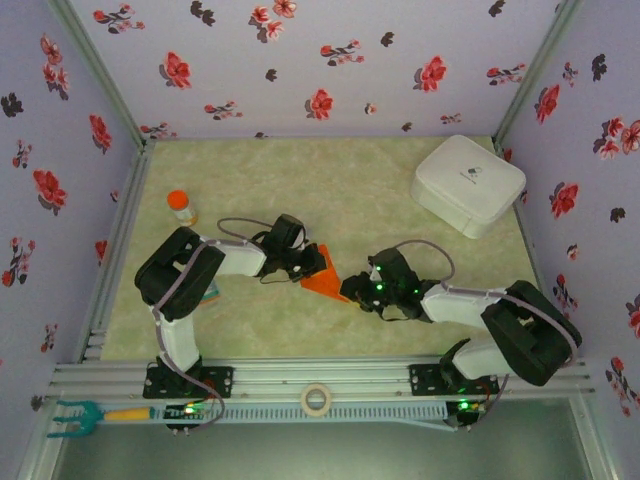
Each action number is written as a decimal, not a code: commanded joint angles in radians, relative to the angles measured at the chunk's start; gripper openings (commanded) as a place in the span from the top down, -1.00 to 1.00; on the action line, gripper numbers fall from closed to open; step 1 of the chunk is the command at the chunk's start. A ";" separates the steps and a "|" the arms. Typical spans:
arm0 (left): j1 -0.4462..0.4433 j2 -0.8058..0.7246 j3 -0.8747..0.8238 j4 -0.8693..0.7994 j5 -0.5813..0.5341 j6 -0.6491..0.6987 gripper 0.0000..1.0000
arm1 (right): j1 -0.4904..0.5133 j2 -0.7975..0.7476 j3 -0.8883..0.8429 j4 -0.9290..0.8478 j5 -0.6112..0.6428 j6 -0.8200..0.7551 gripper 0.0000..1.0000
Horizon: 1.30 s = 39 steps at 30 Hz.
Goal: Fold a paper plane with a square sheet of paper (pick it up from the middle)
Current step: Turn over the paper at the center of the table.
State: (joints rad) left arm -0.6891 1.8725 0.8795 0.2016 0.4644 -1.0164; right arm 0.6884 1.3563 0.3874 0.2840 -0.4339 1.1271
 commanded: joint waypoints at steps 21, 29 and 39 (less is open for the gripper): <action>0.010 -0.056 -0.017 -0.032 -0.029 0.003 0.87 | -0.018 0.116 0.013 0.184 -0.048 -0.046 0.84; 0.009 -0.172 -0.017 -0.055 -0.045 0.035 0.58 | -0.018 -0.014 0.014 0.043 0.007 -0.130 0.92; 0.008 -0.344 -0.027 -0.177 -0.147 0.101 0.43 | -0.017 -0.210 0.075 -0.291 0.135 -0.303 0.93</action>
State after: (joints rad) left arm -0.6872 1.5787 0.8684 0.0963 0.3790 -0.9642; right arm 0.6781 1.1862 0.4206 0.1390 -0.3721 0.9150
